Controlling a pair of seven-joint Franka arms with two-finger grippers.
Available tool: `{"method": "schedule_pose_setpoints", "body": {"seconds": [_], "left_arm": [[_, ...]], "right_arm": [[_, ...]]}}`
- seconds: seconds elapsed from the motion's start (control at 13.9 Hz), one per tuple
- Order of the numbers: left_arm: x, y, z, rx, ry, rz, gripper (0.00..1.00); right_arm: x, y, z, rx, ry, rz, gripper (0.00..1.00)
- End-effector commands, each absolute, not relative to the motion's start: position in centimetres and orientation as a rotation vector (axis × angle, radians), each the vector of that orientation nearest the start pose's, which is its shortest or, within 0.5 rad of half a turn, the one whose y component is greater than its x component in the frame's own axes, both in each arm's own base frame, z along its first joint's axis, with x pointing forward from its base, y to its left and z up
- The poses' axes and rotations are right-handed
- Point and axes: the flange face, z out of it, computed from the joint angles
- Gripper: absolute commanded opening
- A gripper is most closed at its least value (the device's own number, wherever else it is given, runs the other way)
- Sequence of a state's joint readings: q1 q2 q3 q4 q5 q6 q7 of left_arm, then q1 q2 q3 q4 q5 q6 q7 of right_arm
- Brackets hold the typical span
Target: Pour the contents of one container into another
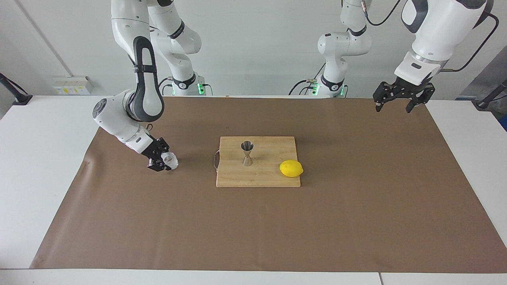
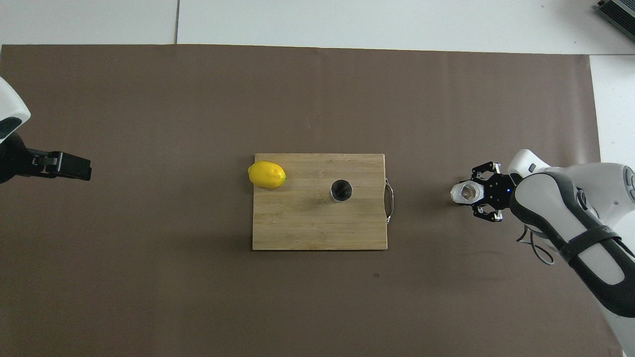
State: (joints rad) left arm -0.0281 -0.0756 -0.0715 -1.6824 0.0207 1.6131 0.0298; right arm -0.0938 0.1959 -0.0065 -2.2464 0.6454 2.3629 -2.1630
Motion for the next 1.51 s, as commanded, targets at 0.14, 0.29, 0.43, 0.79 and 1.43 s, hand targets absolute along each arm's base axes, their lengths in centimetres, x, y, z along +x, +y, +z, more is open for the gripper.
{"method": "schedule_pose_setpoints", "body": {"seconds": [0.14,0.29,0.43,0.79,1.43], "left_arm": [[52.3,-5.2,61.9,-3.114,0.215,-0.012,1.00],[52.4,-4.7,61.9,-3.117,0.199,-0.015,1.00],[52.4,-4.5,61.9,-3.117,0.194,-0.015,1.00],[52.4,-4.5,61.9,-3.117,0.194,-0.017,1.00],[52.4,-4.5,61.9,-3.117,0.194,-0.017,1.00]], "right_arm": [[54.0,-2.2,29.4,2.344,2.344,0.662,0.00],[54.4,-0.1,30.7,2.377,2.315,0.668,0.00],[54.9,1.9,31.9,2.403,2.290,0.662,0.00],[56.0,6.6,36.0,2.434,2.232,0.523,0.00],[57.1,16.9,42.6,2.430,2.179,0.320,0.00]]}}
